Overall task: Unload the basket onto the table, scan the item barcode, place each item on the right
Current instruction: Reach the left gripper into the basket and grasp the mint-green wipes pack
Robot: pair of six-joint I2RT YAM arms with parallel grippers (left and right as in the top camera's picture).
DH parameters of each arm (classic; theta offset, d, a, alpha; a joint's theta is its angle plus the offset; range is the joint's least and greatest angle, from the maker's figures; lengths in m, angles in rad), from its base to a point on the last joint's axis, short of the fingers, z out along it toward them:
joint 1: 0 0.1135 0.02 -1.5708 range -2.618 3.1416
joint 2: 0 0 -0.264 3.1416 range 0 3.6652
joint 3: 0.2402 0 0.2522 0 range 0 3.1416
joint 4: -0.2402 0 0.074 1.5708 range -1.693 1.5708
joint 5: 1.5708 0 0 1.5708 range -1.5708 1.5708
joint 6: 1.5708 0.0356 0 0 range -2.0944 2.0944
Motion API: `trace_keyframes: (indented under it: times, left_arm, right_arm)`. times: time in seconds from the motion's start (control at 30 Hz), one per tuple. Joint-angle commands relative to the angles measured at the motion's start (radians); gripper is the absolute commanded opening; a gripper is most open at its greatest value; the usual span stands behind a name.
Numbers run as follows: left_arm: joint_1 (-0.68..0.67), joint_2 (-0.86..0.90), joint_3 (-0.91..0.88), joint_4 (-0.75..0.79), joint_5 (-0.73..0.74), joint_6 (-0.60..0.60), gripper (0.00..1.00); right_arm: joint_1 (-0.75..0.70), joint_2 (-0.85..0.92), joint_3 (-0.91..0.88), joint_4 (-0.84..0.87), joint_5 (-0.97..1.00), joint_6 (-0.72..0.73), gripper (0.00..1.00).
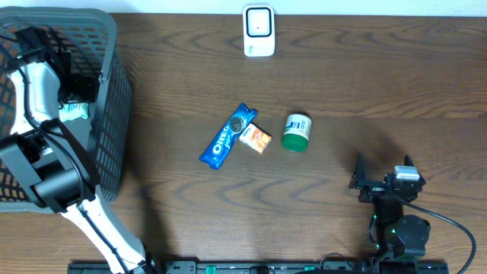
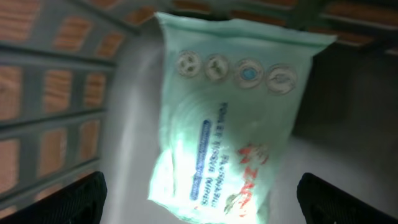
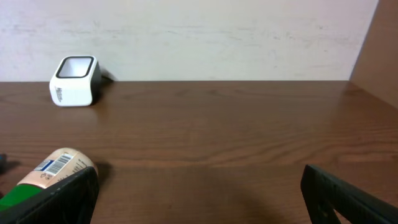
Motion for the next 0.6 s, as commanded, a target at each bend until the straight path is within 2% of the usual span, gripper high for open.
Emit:
trace_keyframes:
  times: [0.0,0.47,0.5,0.57]
  left_arm:
    - [0.0,0.023,-0.002,0.014,0.053,0.02,0.98]
    - [0.006,0.14,-0.005,0.012,0.053,0.009,0.98]
    - [0.006,0.142,-0.011,0.009,0.053,0.009,0.95]
    - [0.006,0.142,-0.014,-0.003,0.049,0.009,0.72]
  right_arm:
    - [0.007,-0.005,-0.001,-0.003,-0.002,-0.011,0.99]
    - [0.007,-0.005,-0.001,-0.003,-0.002,-0.011,0.99]
    - [0.007,-0.005,-0.001,-0.003,-0.002,-0.011,0.99]
    - [0.007,-0.005,-0.001,-0.003,-0.002,-0.011,0.99]
